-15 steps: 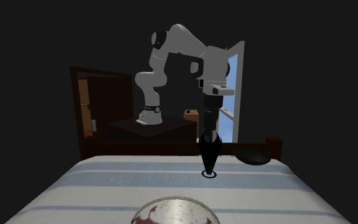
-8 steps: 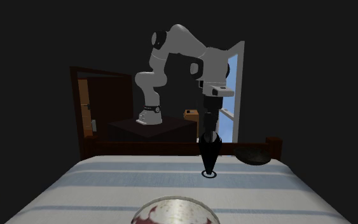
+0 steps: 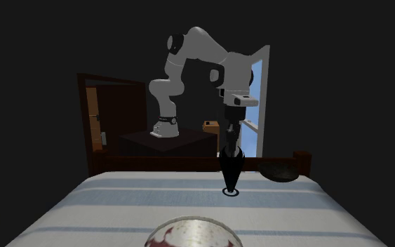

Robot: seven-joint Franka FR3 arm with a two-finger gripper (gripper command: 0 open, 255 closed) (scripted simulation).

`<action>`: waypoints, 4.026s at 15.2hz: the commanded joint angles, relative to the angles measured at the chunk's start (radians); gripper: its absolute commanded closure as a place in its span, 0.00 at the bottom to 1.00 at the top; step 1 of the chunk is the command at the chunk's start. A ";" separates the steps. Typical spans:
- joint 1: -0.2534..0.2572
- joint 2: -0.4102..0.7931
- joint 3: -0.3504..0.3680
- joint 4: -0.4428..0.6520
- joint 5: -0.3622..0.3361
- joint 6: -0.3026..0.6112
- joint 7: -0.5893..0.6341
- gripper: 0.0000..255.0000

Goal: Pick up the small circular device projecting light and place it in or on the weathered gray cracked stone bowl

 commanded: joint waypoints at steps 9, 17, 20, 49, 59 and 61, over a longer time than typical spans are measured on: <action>0.005 -0.052 -0.008 0.016 -0.013 -0.068 0.007 1.00; 0.010 -0.103 -0.016 0.048 -0.026 -0.151 0.014 1.00; 0.011 -0.120 -0.018 0.064 -0.030 -0.183 0.017 1.00; 0.284 0.055 0.087 0.653 -0.054 -0.588 0.439 1.00; 0.292 0.044 0.087 0.500 -0.054 -0.446 0.435 1.00; 0.293 0.047 0.088 0.477 -0.053 -0.421 0.434 1.00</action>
